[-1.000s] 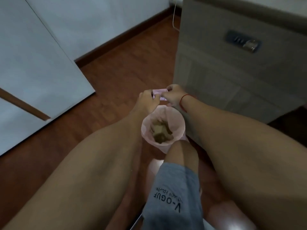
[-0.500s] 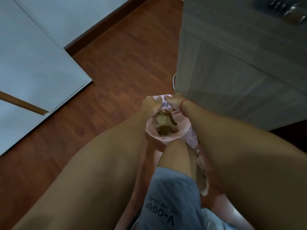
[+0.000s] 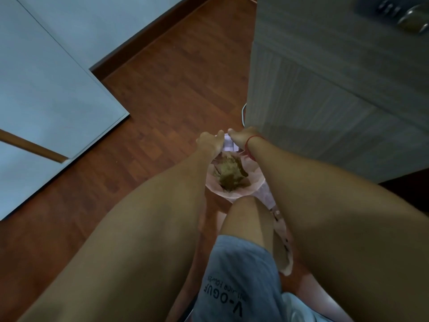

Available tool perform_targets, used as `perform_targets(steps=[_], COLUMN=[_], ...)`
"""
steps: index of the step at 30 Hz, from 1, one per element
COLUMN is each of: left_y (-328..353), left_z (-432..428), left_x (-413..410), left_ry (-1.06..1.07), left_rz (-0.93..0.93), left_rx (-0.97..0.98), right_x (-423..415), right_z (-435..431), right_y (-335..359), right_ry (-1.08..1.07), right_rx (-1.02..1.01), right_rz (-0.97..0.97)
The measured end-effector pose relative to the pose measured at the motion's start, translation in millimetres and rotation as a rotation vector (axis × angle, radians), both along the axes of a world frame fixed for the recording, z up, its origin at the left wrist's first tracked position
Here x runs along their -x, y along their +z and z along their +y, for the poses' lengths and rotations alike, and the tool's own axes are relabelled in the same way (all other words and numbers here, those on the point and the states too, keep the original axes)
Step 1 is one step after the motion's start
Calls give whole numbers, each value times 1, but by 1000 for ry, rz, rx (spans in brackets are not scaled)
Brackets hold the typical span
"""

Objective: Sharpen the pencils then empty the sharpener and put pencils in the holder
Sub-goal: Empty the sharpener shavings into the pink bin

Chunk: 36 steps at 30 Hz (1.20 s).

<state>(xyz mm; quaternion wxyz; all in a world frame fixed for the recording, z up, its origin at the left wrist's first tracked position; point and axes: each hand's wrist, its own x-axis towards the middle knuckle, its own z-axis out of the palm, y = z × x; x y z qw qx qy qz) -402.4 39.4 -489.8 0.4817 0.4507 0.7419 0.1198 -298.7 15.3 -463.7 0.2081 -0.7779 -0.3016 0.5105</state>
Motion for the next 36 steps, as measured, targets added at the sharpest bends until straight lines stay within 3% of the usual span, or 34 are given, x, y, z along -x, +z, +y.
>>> perform_targets(steps=[13,16,22,26,36], left_y=[-1,5,6,3,6], left_z=[1,0,0,-2,0], left_x=[10,9,11,8,7], left_ry=[42,6,141,26,100], left_rz=[12,-52,-124,-145,-127], left_rx=[-50,12,7,105,51], right_x=[5,4,6,5,7], right_z=[5,9,8,11,9], right_y=[-6,-8,-10,-13,-18], right_ry=[-14,-46,-113,-110,-114], right_rx=[40,49,144,148,130], right_rz=[96,131,280,284,263])
